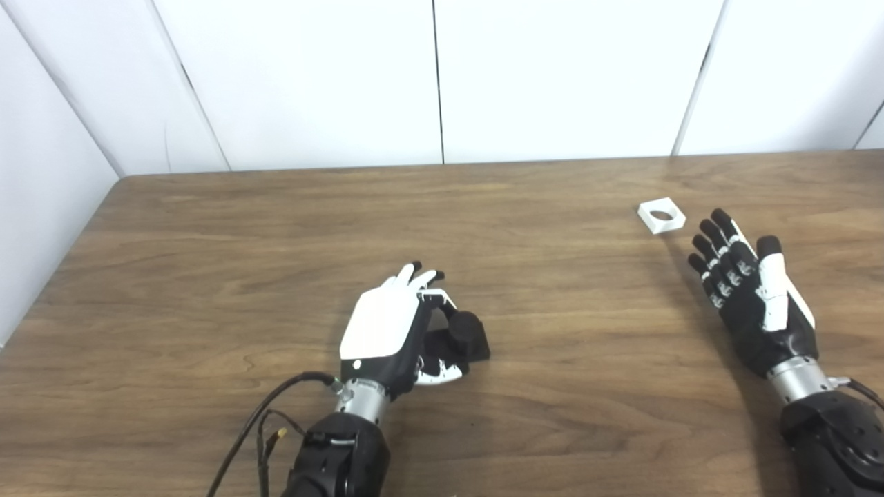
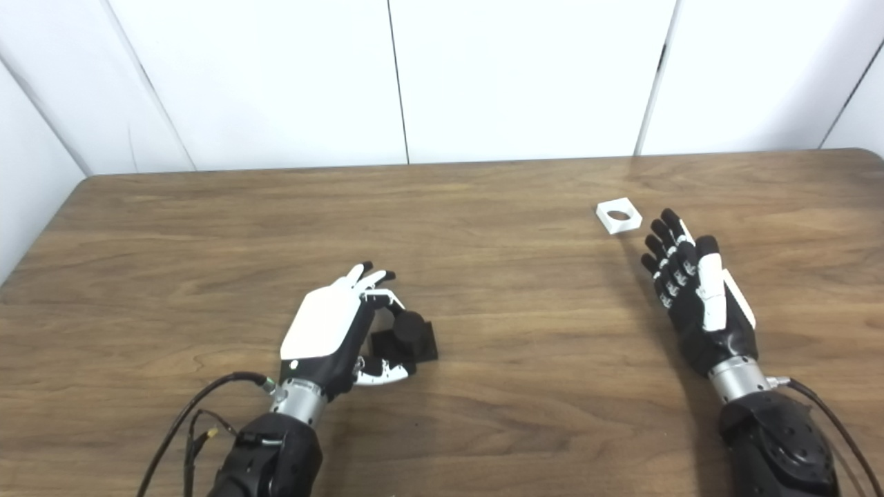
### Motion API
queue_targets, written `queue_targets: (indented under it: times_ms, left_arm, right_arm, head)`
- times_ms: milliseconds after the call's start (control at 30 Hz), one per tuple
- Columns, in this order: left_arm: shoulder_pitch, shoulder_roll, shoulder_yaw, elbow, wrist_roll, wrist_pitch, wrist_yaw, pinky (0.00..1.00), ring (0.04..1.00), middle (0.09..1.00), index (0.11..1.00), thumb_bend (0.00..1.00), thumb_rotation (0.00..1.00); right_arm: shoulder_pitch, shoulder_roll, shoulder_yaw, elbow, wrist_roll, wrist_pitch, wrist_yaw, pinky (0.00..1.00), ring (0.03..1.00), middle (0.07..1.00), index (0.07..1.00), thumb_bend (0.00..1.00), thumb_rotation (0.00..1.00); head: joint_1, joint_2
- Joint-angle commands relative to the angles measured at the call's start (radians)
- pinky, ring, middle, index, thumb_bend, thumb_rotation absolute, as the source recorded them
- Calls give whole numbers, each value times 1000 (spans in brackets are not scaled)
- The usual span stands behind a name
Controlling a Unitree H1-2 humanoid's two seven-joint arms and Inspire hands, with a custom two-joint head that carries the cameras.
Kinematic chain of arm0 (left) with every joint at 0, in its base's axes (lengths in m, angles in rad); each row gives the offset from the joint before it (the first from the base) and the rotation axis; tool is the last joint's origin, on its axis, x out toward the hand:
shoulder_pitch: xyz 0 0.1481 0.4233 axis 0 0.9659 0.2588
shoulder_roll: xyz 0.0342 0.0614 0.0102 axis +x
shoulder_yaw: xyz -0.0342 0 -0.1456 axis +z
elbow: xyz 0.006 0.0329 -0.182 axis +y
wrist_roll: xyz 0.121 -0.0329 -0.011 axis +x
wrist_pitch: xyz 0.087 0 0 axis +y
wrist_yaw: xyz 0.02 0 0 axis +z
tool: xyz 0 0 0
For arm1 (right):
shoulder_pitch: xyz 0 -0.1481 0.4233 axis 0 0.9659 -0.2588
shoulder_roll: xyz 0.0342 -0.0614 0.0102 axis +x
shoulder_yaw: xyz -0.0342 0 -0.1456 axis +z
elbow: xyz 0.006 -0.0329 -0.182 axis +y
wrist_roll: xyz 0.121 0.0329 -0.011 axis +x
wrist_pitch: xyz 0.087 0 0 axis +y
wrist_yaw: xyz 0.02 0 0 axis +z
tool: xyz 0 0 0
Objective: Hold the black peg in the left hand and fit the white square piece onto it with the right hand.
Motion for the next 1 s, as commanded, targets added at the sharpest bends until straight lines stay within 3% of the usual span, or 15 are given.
queue_targets:
  times_ms: [0,700,967]
  left_arm:
    - [-4,1,-3,-32,-2,-27,-1,935,979,898,492,521,68]
    - [48,-10,-4,-113,-74,-70,-95,930,991,919,493,520,69]
    - [52,-11,1,-103,-77,-80,-97,929,988,917,493,520,70]
  right_arm:
    - [71,57,24,43,11,9,-3,1000,1000,1000,1000,614,1000]
    - [77,60,23,29,15,20,-8,1000,1000,1000,1000,601,1000]
    - [74,57,23,24,15,26,-9,1000,1000,1000,1000,607,1000]
  head:
    - [1,2]
    - [-5,11]
    - [-14,10]
